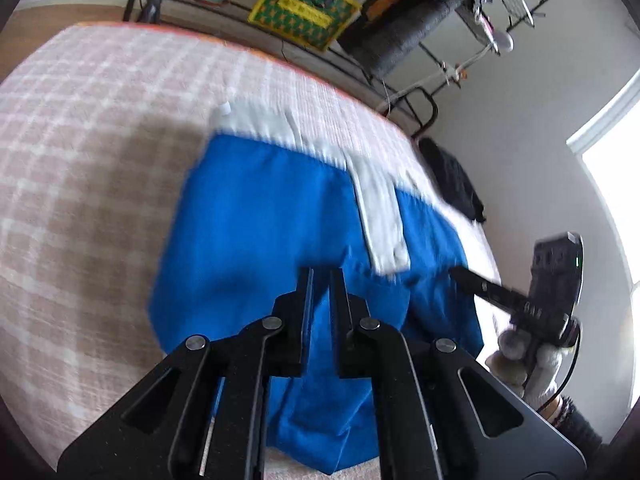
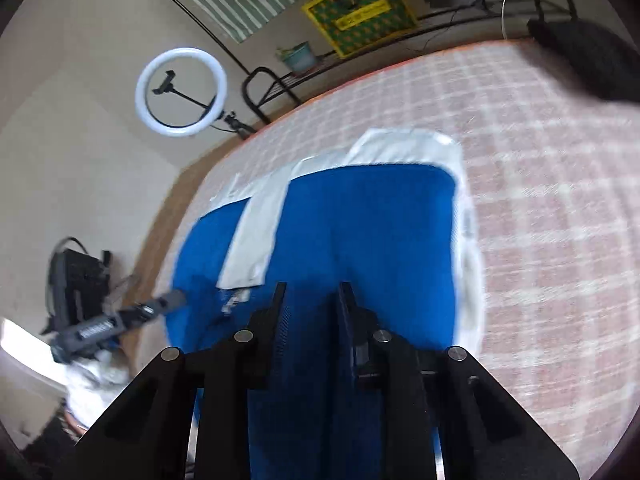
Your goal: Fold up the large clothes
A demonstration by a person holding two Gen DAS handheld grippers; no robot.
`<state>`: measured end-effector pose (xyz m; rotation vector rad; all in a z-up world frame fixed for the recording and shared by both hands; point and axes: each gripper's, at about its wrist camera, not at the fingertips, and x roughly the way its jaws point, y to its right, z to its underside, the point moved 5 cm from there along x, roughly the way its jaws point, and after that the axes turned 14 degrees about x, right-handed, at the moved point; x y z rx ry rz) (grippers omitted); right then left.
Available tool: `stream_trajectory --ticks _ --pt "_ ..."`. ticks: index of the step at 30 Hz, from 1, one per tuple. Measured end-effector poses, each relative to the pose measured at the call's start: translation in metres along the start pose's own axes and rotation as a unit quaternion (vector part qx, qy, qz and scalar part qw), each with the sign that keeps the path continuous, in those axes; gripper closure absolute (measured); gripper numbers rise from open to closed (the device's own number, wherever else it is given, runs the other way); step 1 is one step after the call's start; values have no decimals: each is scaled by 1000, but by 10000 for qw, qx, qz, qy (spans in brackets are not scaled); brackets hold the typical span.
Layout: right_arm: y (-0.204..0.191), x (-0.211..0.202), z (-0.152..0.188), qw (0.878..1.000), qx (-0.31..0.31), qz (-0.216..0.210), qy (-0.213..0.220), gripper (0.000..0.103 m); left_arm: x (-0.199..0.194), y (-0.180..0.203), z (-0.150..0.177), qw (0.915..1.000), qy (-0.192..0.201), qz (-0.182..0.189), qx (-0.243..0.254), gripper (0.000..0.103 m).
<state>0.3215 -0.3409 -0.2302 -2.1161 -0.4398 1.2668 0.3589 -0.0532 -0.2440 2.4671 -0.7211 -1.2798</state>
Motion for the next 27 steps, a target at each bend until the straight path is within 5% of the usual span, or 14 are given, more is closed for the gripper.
stream_trajectory --ticks 8,12,15,18,24,27 --pt "-18 -32 -20 9945 -657 271 767 77 3 -14 -50 9980 543 95 -292 99" --pt "-16 -5 -35 9957 -645 297 587 77 41 -18 -54 9995 122 -271 85 99" --pt "-9 12 -32 9941 -788 666 324 77 68 -41 -32 9984 -374 -337 -254 101" --pt "3 28 -20 9937 -761 822 -9 77 72 -51 -16 9976 -397 116 -557 100" --pt "7 32 -24 9932 -864 758 -208 78 58 -40 -22 9986 -476 -111 -197 100" --pt "10 5 -41 9985 -383 382 -56 78 21 -35 -41 9998 -34 -127 -169 99"
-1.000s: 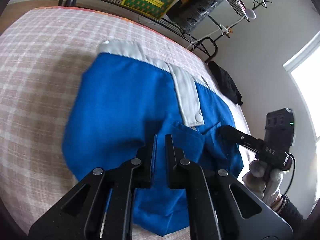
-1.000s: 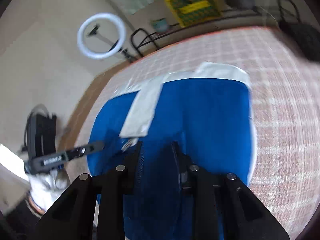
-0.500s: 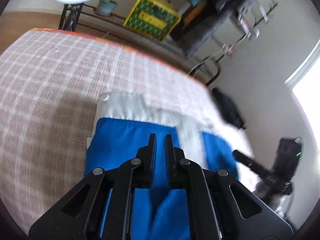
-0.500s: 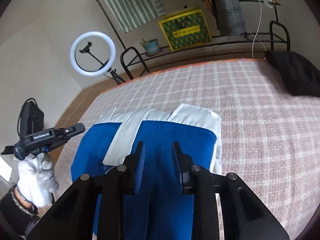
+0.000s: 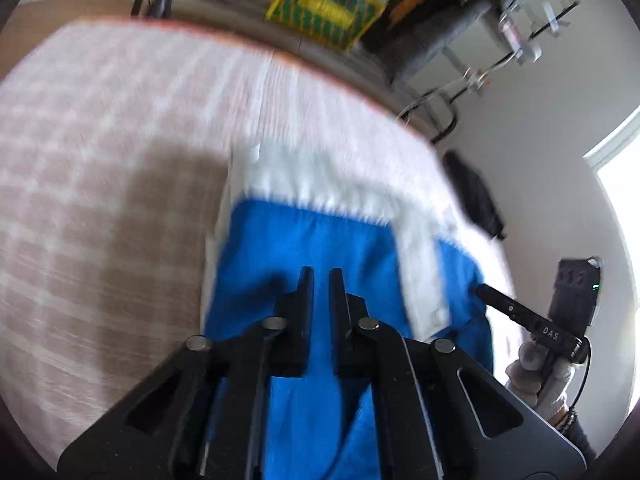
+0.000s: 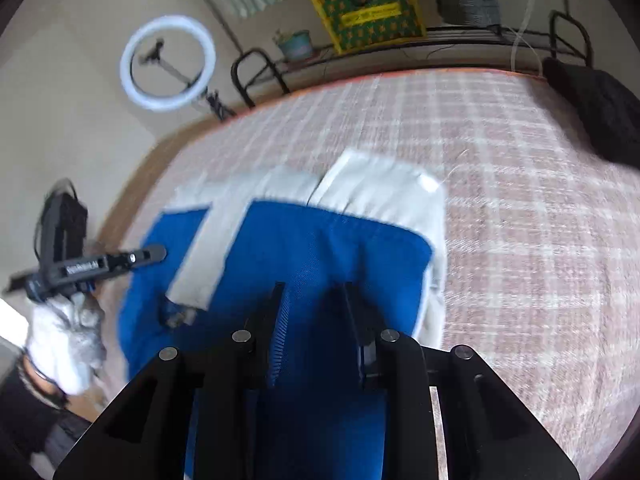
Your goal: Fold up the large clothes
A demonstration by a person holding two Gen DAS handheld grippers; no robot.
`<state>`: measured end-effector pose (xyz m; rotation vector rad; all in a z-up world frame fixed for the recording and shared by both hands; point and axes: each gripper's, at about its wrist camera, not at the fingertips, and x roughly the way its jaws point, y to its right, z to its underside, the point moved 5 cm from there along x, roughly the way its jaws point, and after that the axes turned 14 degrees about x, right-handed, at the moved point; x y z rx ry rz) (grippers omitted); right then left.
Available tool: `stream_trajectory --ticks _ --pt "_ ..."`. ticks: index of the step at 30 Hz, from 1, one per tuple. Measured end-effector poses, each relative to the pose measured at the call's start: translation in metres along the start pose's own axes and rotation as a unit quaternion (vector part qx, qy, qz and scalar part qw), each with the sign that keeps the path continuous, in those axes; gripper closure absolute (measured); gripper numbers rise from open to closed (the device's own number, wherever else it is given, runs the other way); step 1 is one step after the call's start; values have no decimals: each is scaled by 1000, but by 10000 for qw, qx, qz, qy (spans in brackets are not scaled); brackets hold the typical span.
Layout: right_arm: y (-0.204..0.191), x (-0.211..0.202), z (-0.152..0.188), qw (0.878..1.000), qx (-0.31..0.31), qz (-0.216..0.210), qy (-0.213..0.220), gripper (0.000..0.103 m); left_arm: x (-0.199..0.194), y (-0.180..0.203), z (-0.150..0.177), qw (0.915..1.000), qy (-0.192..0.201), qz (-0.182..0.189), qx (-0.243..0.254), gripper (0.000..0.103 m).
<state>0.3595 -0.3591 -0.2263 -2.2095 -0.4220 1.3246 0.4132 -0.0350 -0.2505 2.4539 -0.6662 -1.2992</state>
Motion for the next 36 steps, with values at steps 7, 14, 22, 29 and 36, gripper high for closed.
stream_trajectory --ticks 7,14,22,29,36 --pt "6 -48 23 9976 289 -618 65 75 -27 -5 18 9995 134 283 -59 99" --pt "19 -28 62 9992 -223 185 -292 75 -1 -22 71 9976 -691 -90 22 100" --pt "21 -38 61 9968 -557 429 -379 78 -35 -20 47 9980 -352 -430 309 99" --pt "-14 -47 5 9933 -944 233 619 78 -28 -5 -24 9987 282 -299 316 99" --pt "-4 18 -34 9962 -571 494 438 78 34 -16 -30 9983 -100 -530 210 99"
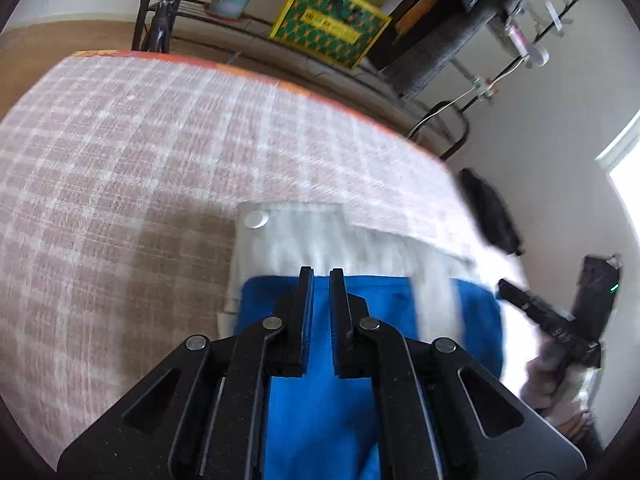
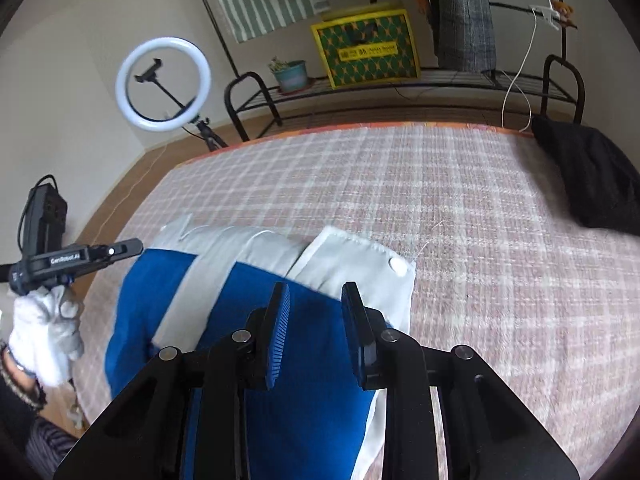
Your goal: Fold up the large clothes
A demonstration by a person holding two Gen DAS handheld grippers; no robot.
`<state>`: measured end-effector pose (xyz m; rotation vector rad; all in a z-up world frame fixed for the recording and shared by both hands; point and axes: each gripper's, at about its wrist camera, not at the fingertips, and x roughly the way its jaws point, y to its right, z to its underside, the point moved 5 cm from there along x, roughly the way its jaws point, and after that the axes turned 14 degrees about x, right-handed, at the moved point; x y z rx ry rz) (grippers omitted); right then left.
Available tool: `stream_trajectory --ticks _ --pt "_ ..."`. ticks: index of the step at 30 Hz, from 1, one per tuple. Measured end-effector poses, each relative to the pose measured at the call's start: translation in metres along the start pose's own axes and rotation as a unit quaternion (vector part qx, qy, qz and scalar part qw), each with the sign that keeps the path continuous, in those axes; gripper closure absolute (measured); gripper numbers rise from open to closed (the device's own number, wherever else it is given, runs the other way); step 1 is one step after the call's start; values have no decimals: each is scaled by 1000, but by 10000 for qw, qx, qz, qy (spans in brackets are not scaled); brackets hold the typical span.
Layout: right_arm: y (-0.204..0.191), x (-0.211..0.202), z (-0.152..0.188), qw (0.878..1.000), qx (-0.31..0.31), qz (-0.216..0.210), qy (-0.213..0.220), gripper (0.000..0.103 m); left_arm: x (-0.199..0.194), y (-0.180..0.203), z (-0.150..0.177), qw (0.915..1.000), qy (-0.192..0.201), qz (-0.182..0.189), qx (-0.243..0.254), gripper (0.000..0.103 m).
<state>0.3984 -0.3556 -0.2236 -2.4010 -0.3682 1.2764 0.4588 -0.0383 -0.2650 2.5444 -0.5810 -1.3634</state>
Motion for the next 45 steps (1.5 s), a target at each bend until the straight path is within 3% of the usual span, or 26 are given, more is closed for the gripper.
stream_trajectory --ticks 7,10,13,14,15,17,21,26,27,30,37,39,41,45 --pt "10 27 8 9984 232 110 -513 77 30 -9 19 9996 -256 -75 3 99" --pt "9 27 12 9984 150 237 -499 77 22 -8 19 9995 -295 -87 1 99" --pt "7 7 11 9991 166 186 -342 73 -3 -12 18 9992 -85 64 -379 96" --pt "9 -4 10 9995 178 68 -242 64 -14 -16 19 9982 2 177 -578 81" --pt "10 -15 11 9997 194 -33 -167 57 -23 -20 21 9969 73 268 -740 54" --pt "20 -37 16 9991 349 -220 -7 32 -39 -32 30 9920 253 485 -1134 34" --pt "51 -51 39 9886 1142 -888 -419 28 -37 -56 54 9724 -51 1170 -2016 33" --pt "81 -39 68 9670 1871 -1372 -1054 27 -19 -75 75 9459 -348 1810 -2669 33" --pt "86 -35 72 9619 2025 -1432 -1148 27 -16 -76 76 9444 -374 1845 -2695 33" --pt "95 -29 77 9481 2347 -1742 -1257 27 -9 -76 74 9462 -442 1888 -2589 33" --pt "84 -17 70 9433 2269 -2038 -1312 28 8 -73 60 9409 -344 2198 -2552 33" --pt "81 -12 68 9395 2272 -2162 -1378 34 12 -70 56 9416 -347 2252 -2478 33" --pt "78 -6 68 9370 2299 -2212 -1422 39 16 -62 51 9446 -378 2284 -2325 33" --pt "69 2 63 9374 2270 -2217 -1437 40 22 -53 47 9517 -386 2188 -2118 35"
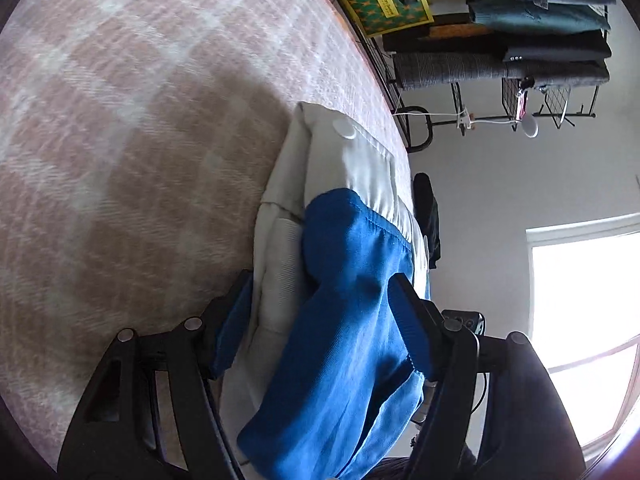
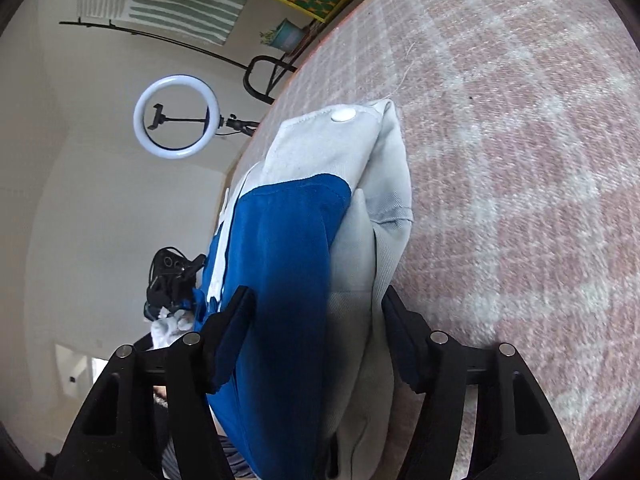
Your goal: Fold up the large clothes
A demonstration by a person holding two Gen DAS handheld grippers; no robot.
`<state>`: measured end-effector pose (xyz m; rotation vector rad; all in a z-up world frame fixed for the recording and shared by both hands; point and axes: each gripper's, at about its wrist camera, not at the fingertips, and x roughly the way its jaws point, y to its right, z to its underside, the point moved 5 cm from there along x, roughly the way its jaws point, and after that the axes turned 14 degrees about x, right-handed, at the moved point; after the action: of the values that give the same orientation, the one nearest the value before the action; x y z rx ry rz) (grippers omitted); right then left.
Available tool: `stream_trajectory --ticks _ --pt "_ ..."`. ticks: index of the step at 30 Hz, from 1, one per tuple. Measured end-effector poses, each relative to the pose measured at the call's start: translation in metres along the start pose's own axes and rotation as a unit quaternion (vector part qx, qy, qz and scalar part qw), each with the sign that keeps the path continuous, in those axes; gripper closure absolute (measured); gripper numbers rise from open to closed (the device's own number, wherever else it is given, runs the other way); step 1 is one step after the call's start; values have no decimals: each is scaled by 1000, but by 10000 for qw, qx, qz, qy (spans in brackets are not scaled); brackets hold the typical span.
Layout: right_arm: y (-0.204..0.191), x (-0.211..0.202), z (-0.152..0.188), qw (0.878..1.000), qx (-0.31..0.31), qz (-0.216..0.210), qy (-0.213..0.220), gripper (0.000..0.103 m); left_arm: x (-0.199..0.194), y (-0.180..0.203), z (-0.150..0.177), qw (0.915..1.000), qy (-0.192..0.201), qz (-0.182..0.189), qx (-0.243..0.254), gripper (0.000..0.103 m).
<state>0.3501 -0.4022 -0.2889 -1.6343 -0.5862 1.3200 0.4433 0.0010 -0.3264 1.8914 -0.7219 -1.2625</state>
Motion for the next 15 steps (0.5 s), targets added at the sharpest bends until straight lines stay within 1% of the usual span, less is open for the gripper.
stream_trajectory --ticks 5,8,9,10,11,12,14,15 --pt "-9 13 -3 10000 -22 65 16 40 8 6 -1 10000 -51 -22 20 35" --pt "-14 20 -3 9997 -83 218 37 40 11 12 2 9998 -46 -167 68 35" --pt "-15 22 -3 9996 -95 271 49 40 14 17 2 9993 -49 -329 197 37" --pt "-17 25 -4 9994 -115 334 71 42 14 19 2 9985 -62 -466 289 38" --pt "-19 28 -4 9990 -127 421 92 47 14 21 3 9974 -60 -603 377 42" --pt "-20 29 -4 9987 -139 479 107 49 15 24 4 9966 -60 -691 445 46" --pt "-23 29 -4 9981 -187 567 139 56 14 25 5 9964 -30 -720 439 51" --pt "-26 29 -4 9977 -242 608 164 57 14 28 6 9957 -4 -792 484 55"
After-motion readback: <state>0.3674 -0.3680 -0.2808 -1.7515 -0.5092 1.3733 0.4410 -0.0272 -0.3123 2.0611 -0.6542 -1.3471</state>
